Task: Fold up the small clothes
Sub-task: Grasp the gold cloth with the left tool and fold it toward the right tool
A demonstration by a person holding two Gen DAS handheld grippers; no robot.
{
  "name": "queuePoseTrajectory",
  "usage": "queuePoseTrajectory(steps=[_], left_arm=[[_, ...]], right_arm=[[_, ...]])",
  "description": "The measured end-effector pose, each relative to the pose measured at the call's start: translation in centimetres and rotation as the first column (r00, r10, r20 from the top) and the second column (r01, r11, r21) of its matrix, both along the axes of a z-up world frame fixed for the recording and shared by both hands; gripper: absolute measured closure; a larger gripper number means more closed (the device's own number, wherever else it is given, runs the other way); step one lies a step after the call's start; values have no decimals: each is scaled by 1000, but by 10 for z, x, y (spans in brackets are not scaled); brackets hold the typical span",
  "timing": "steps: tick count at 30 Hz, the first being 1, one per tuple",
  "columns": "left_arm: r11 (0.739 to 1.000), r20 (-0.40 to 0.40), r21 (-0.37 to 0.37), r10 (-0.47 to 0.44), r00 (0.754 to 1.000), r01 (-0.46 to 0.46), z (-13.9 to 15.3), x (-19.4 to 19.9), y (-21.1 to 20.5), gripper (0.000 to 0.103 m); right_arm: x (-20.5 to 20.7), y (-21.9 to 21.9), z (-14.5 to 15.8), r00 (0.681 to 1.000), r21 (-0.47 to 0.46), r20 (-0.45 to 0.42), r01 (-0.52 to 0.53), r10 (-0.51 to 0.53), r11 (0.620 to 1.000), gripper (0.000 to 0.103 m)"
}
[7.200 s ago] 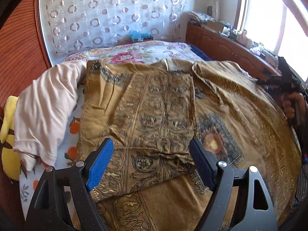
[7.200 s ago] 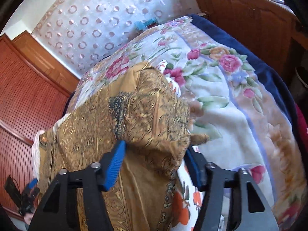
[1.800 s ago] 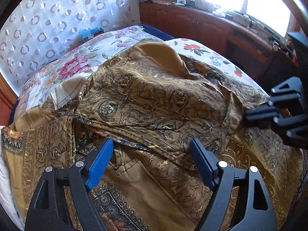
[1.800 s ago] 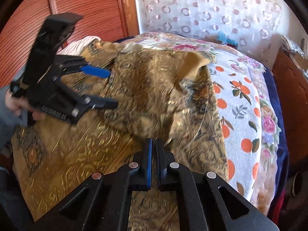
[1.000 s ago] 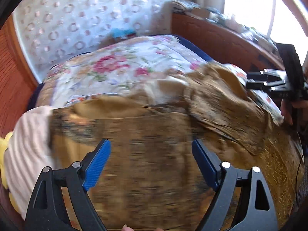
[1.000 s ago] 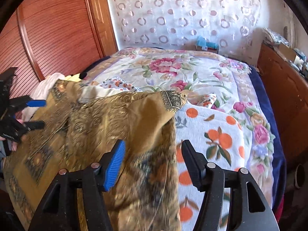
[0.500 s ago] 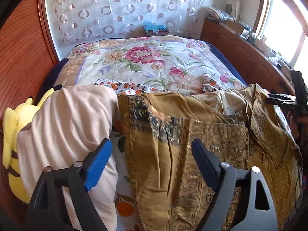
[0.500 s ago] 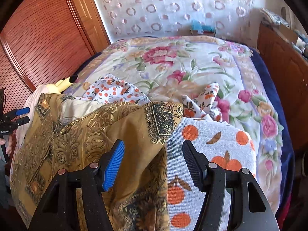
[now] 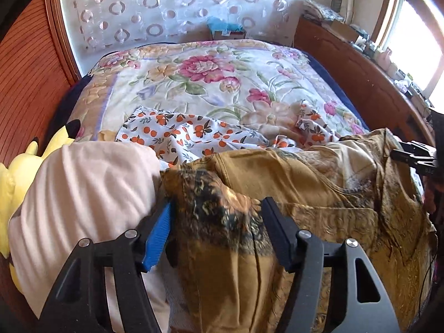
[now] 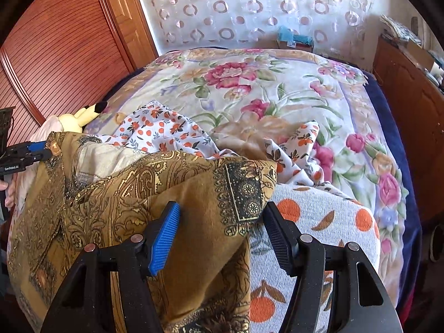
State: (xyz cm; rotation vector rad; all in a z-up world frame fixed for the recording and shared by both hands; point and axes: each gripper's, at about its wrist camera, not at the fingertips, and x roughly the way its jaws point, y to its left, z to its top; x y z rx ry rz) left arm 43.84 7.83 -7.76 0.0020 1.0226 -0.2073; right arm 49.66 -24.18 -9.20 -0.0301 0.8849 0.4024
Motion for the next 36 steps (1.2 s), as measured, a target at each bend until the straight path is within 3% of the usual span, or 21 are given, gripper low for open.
queuePoseTrajectory(steps=[8,9,10,12,14,16,23,28,36], left_arm=[[999,-14,-37,20,1000,-21,-7,8,2,39],[999,-10,-31,19,1000,-19,-7,8,1,44],[1000,-8,-16,19,1000,-19,-7,8,0,58],[1000,1,-11,5,1000,-5,-5,6,-1,74],[1000,11,-12,-11,1000,12,-2,2,-3,90],[1000,34,-22,-15,999,16,6,-5,-4,96],[995,157,-51,-80,984,88,58,-59,-20,98],[991,233,-53,-110,966,125,88,-111,-25,99],[985,308,-96,-104,946,140,90,-217,-14,99]], right_arm=[[4,6,1,1000,-30,-6,27,-27,999,59],[3,8,1,1000,-43,-1,26,-26,999,67],[3,9,1,1000,-58,5,27,-27,998,71],[-1,9,3,999,-70,21,27,-26,997,95],[-7,8,8,999,-52,46,14,-12,999,97],[-16,8,14,997,-44,76,8,-4,999,98],[-74,4,48,977,3,213,-25,24,1000,99],[-138,-4,63,956,17,289,-50,43,999,99],[-269,-33,52,933,36,353,-86,68,996,100]])
